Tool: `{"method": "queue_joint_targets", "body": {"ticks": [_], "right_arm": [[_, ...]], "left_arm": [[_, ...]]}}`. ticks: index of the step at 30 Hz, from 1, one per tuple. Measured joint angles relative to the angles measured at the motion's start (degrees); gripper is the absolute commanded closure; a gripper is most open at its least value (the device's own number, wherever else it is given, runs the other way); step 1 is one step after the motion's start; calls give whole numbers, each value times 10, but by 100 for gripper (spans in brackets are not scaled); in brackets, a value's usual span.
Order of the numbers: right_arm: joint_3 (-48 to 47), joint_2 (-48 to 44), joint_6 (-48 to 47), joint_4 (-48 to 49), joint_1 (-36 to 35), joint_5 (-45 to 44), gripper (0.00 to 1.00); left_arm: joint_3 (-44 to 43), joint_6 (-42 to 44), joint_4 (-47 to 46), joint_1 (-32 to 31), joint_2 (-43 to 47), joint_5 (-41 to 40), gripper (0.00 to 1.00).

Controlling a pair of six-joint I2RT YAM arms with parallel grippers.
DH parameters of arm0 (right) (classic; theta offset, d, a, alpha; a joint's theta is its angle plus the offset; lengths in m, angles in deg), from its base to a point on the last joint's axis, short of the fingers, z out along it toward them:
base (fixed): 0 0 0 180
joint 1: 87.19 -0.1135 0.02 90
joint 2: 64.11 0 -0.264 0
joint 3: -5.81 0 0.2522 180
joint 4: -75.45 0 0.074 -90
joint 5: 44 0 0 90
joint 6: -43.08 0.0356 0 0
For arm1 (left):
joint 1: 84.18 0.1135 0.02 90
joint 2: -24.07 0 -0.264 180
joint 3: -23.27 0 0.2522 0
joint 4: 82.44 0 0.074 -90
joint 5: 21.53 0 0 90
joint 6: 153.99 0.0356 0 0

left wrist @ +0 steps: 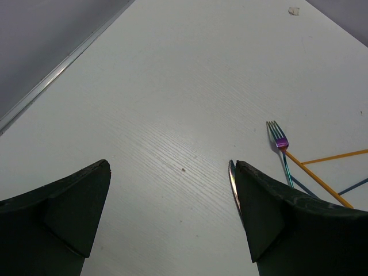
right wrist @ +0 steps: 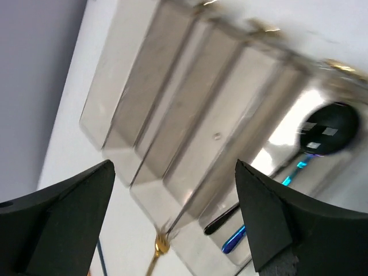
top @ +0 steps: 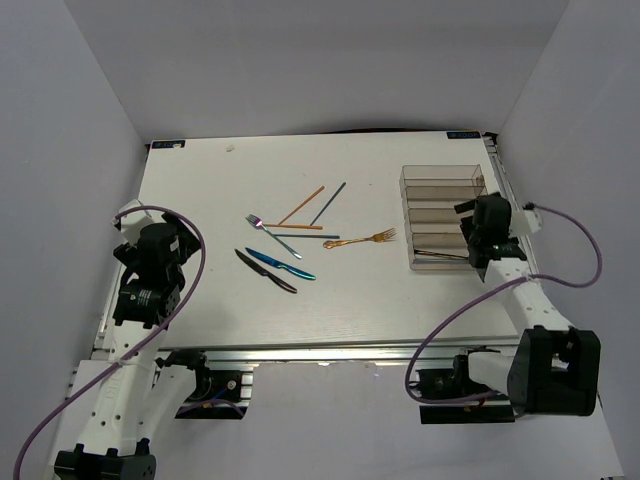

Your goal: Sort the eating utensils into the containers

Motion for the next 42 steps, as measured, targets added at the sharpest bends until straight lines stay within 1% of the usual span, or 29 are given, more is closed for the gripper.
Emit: {"method": "queue_joint_targets", "body": {"ticks": [2, 4, 6, 8, 9, 12, 15, 18, 22, 26, 28, 32, 34, 37, 38, 39, 40, 41, 42], "right_arm": [[-34, 27, -63, 20, -17, 42, 11], [-116, 87, -134, -3, -58, 58, 11], [-234, 171, -191, -46, -118, 41, 11], [-326, 236, -216, -90, -179, 13, 11], [-355, 260, -217, -110, -205, 3, 11], [-403, 310, -179, -187, -269, -15, 11], [-428, 357, -106, -269, -302, -35, 11], [-462, 411, -23, -341, -321, -49, 22], [-525, 485, 84, -423, -332, -42, 28], [-531, 518, 164, -466, -332, -18, 33], [-523, 524, 196, -471, -331, -6, 35], [-513, 535, 233, -476, -331, 14, 37], [-513, 547, 244, -473, -331, 19, 37], [-526, 555, 248, -478, -330, 18, 40], [-529, 557, 249, -480, -329, 18, 52], [-535, 561, 250, -481, -329, 20, 61], [-539, 564, 255, -483, -327, 24, 61], [-542, 566, 260, -487, -326, 27, 67], [-544, 568, 265, -491, -324, 31, 70]], "left_arm": [[0, 0, 0, 0, 0, 0, 2], [0, 0, 0, 0, 0, 0, 2], [0, 0, 0, 0, 0, 0, 2], [0, 0, 0, 0, 0, 0, 2], [0, 0, 0, 0, 0, 0, 2], [0, 0, 0, 0, 0, 0, 2], [0, 0, 0, 0, -1, 0, 2], [0, 0, 0, 0, 0, 0, 2], [0, 0, 0, 0, 2, 0, 2], [0, 0, 0, 0, 4, 1, 2], [0, 0, 0, 0, 5, 2, 2], [0, 2, 0, 0, 5, 6, 2], [0, 2, 0, 0, 5, 8, 2], [0, 2, -1, 0, 6, 12, 2], [0, 2, -1, 0, 7, 14, 2], [0, 2, -2, 0, 7, 15, 2], [0, 2, -2, 0, 7, 15, 2], [0, 2, -2, 0, 7, 16, 2], [0, 2, -2, 0, 7, 16, 2]]}}
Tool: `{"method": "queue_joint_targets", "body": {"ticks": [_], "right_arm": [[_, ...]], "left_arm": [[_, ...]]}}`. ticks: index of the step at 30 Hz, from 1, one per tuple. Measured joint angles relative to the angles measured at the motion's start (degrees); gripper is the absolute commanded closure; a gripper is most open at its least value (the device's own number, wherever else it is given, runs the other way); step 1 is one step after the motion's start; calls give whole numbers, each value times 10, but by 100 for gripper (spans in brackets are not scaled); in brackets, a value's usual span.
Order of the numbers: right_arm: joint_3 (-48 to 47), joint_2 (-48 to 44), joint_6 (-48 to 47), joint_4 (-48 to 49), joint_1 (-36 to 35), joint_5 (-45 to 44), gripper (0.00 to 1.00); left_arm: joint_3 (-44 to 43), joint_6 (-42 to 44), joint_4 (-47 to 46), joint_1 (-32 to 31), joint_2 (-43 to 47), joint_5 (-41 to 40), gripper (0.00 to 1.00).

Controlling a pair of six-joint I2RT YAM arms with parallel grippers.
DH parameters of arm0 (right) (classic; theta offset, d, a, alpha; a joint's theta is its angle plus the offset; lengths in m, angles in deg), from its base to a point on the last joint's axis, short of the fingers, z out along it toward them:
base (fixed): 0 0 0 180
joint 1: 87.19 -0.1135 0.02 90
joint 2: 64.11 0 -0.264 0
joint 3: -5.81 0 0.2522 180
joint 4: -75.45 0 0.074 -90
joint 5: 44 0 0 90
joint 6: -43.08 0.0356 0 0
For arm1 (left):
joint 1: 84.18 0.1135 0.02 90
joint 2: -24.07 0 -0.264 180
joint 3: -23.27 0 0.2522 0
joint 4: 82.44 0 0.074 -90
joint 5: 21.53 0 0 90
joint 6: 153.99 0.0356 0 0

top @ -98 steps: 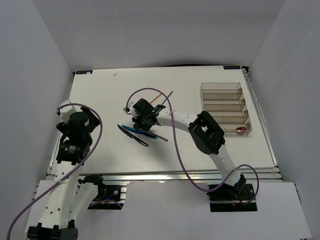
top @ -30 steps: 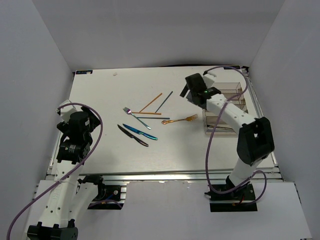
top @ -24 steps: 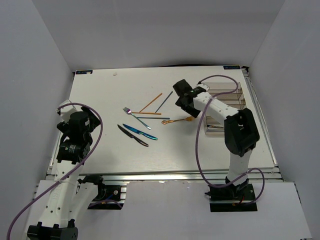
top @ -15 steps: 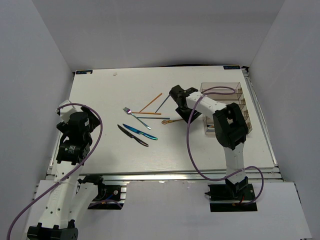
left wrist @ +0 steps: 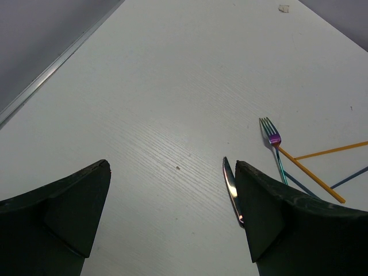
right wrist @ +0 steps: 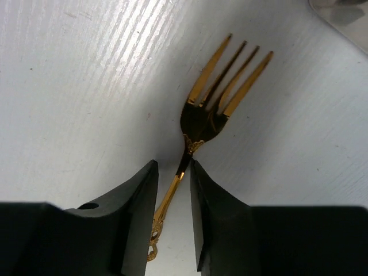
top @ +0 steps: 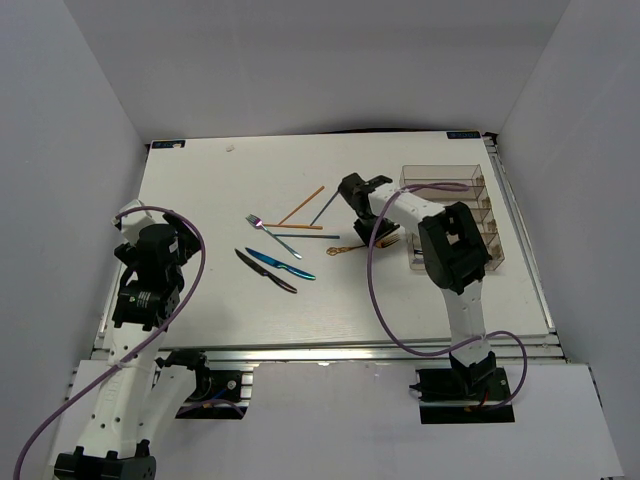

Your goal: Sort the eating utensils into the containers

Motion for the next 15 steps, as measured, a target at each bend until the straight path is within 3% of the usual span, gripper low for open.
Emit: {"method": "queue_joint_targets", "body": {"ticks": [2, 4, 15], "right_arm": [[0, 0, 15, -6, 2, 9, 78], [1, 0, 27, -12, 4, 19, 99], [40, -28, 37, 42, 10, 80, 100]], "left_arm": [[0, 0, 0, 0, 0, 1, 2], [0, 1, 0, 0, 0, 1, 2], [0, 2, 0, 0, 8, 3, 2]]}}
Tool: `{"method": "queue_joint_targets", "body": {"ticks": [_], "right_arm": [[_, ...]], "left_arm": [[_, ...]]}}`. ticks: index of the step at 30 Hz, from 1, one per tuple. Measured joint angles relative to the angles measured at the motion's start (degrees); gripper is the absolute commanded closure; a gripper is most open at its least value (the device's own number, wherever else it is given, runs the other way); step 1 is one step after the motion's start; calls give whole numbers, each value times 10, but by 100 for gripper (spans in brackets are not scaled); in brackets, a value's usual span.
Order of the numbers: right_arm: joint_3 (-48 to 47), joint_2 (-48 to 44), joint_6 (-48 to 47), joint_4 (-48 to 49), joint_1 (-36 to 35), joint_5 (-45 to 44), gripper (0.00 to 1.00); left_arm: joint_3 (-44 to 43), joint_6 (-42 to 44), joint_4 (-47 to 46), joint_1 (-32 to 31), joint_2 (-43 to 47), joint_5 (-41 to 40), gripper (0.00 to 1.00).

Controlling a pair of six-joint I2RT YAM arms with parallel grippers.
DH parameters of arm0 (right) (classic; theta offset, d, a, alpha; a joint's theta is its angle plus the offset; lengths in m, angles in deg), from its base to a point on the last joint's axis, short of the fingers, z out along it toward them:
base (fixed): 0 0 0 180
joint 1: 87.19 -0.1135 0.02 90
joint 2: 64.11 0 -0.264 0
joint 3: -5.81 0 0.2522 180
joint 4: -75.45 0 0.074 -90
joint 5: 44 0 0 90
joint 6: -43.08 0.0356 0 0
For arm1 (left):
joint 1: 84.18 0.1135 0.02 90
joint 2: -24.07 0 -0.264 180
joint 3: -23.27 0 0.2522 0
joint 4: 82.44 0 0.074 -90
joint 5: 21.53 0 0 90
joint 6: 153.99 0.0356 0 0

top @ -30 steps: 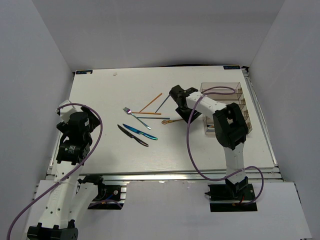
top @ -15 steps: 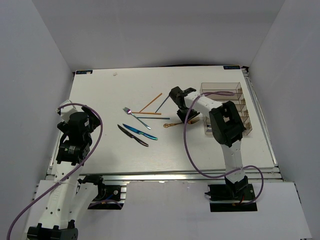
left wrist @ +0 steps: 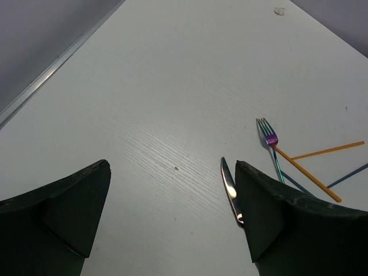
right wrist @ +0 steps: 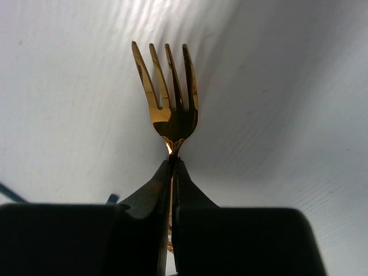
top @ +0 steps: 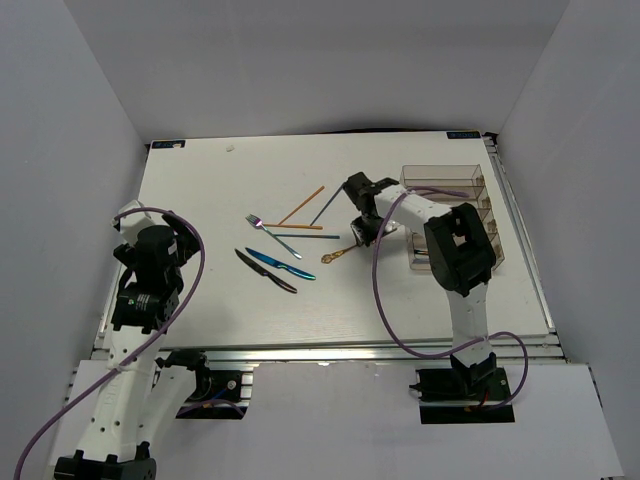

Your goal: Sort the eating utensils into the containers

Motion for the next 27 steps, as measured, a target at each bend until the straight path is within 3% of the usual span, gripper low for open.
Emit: {"method": "queue_joint_targets", "body": {"ticks": [5, 9, 12, 15, 20, 27], "right_arm": [[0, -28, -39, 37, -1, 10, 100], [45, -145, -50, 78, 21, -1, 100], [112, -258, -55, 119, 86, -13, 100], [162, -308, -59, 151, 163, -27, 100], [199, -286, -81, 167, 254, -34, 100], [207, -265, -115, 173, 308, -34, 100]], "left_arm": [[0, 0, 0, 0, 3, 0, 2], [0, 0, 0, 0, 4, 0, 2], [0, 0, 0, 0, 5, 0, 2], [0, 0, 0, 0, 5, 0, 2], [0, 0, 0, 0, 3, 0, 2], [0, 0, 0, 0, -3, 0, 2]]}}
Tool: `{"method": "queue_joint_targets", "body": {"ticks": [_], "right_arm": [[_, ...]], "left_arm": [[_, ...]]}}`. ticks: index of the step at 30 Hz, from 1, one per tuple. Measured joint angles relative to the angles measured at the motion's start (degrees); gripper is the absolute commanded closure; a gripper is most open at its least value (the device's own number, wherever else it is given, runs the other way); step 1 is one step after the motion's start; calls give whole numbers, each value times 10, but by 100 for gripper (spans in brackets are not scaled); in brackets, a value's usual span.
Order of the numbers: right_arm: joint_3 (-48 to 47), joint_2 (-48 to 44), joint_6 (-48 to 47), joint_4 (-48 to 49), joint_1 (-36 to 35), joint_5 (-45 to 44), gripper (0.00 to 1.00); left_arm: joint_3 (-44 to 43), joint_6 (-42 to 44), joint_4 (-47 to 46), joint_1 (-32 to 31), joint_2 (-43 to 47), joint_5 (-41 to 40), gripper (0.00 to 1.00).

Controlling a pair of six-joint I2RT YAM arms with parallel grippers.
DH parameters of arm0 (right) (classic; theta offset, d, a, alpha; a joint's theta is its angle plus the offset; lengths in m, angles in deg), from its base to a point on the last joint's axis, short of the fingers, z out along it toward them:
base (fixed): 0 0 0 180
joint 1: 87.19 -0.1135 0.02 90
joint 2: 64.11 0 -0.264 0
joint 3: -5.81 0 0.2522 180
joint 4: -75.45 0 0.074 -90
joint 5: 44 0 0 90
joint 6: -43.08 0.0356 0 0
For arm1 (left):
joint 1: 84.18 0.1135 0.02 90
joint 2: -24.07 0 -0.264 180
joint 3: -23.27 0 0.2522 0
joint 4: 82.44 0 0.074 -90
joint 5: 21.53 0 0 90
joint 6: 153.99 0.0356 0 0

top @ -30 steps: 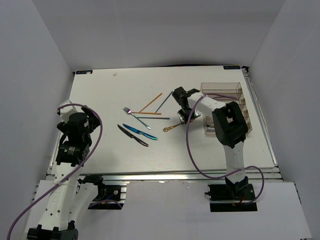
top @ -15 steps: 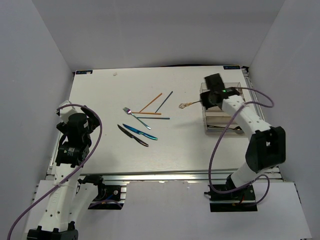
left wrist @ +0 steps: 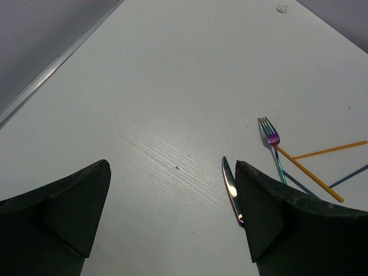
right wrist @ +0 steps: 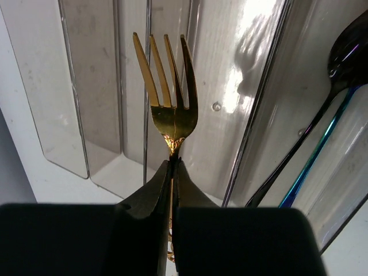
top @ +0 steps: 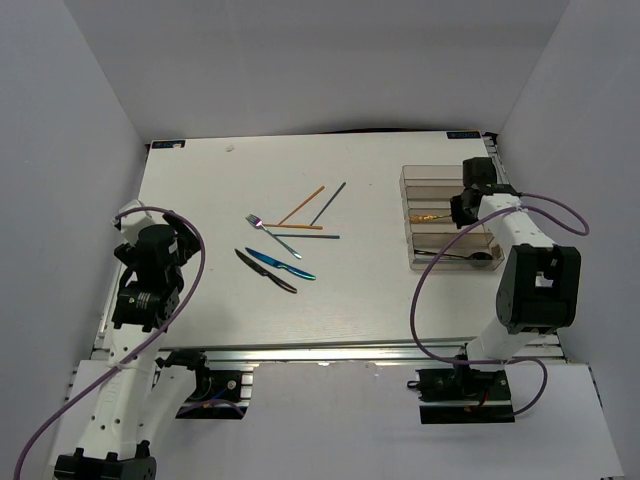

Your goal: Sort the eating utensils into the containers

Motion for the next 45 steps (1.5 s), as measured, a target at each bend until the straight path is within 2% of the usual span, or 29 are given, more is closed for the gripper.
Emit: {"method": "queue_joint_targets", "body": {"ticks": [4, 7, 10, 11, 13, 21, 24, 25, 30, 33, 35, 39, 42, 45], "right_arm": [[6, 1, -15, 5, 20, 1, 100], [10, 5, -30, 13, 32, 9, 93], [10, 14, -46, 27, 39, 19, 69], [10, 19, -52, 35, 41, 26, 51], [10, 24, -63, 46, 42, 37, 40], [10, 23, -83, 59, 40, 82, 32], [12, 5, -105, 80, 20, 85, 21], [11, -4, -117, 89, 3, 83, 11], [-34, -13, -260, 169, -155, 81, 12], [-108, 31, -372, 210, -250, 121, 20], [-216, 105, -453, 198, -307, 149, 25], [-427, 271, -591, 167, -391, 169, 27], [-496, 352, -667, 132, -440, 176, 28], [-506, 399, -719, 108, -477, 183, 29]], "left_arm": [[0, 0, 0, 0, -5, 0, 2], [0, 0, 0, 0, -4, 0, 2], [0, 0, 0, 0, -5, 0, 2], [0, 0, 0, 0, -6, 0, 2], [0, 0, 0, 0, -6, 0, 2], [0, 0, 0, 0, -7, 0, 2], [0, 0, 0, 0, -9, 0, 2], [0, 0, 0, 0, -11, 0, 2], [0, 0, 0, 0, -18, 0, 2], [0, 0, 0, 0, -19, 0, 2], [0, 0, 0, 0, -18, 0, 2], [0, 0, 0, 0, -18, -1, 2], [0, 0, 0, 0, -18, -3, 2], [0, 0, 0, 0, -18, -3, 2]]}}
